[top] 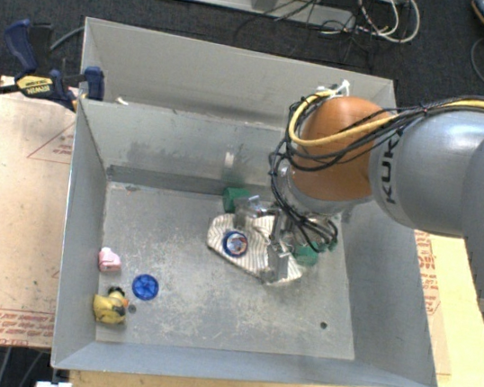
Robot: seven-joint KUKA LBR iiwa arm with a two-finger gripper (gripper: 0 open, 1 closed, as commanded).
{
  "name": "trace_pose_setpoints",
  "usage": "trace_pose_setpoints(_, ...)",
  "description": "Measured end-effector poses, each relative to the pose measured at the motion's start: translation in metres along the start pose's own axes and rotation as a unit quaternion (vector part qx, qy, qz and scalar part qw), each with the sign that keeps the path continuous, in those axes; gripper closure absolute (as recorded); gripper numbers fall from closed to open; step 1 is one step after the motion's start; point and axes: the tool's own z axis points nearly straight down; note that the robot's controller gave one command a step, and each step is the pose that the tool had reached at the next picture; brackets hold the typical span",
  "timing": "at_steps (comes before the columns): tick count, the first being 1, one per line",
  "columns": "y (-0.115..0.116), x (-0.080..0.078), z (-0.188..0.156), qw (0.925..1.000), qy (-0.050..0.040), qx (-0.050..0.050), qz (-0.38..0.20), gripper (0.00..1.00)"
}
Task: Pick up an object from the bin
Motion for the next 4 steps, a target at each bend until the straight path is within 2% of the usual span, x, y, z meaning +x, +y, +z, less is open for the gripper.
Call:
trace_pose_setpoints(1,0.012,0.001,0.004,0.9955,-0.0009,-0.001,0.095,0.0)
trace_pose_setpoints(2,0.02,0.032,0.005,0.9794,-0.0029,0.0,0.202,0.0)
trace_pose_setpoints(3,0.022,0.035,0.005,0.9793,-0.0022,0.0,0.202,0.0)
trace_pose_setpoints(4,0.05,0.045,-0.032,0.9934,-0.0039,0.0,0.114,1.0)
